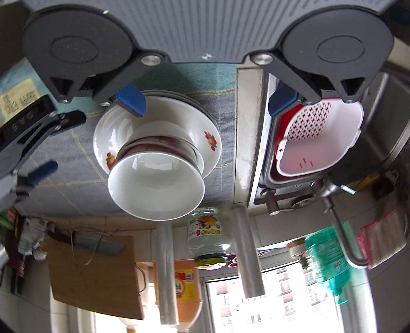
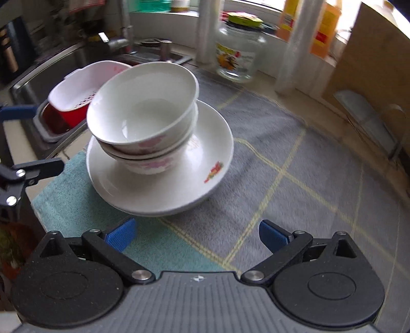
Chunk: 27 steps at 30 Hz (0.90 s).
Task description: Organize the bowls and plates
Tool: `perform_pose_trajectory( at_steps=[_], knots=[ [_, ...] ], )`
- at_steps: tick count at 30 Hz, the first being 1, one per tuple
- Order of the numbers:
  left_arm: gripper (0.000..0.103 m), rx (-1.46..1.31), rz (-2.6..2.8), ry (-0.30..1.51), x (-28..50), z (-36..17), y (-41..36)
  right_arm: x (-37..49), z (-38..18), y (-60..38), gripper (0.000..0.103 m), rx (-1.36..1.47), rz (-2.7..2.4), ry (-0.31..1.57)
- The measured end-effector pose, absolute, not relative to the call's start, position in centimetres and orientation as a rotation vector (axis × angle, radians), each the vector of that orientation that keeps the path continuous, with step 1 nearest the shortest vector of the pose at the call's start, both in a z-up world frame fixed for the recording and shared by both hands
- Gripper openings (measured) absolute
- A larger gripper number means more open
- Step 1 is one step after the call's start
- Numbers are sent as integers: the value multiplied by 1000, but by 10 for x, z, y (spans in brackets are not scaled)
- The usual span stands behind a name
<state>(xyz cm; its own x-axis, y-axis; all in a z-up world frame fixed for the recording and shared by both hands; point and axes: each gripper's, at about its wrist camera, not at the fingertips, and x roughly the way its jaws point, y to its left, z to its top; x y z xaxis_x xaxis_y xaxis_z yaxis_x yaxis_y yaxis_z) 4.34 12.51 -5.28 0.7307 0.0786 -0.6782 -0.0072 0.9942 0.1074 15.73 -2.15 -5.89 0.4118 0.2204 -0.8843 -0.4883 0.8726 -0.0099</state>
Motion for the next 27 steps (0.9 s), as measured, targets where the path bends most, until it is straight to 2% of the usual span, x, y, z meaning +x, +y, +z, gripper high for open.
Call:
perform_pose_trajectory(
  at_steps=[3,14,27],
  knots=[
    [101,34,141,775,29,-43,109,136,-56,-32,103,-228,323,1075],
    [101,-35,246,755,-40,3,64,41,1,-59,103,-144,201,911],
    [101,-58,280,732,-77,18,46,3,31,-65,103,-142,210,814]
  ],
)
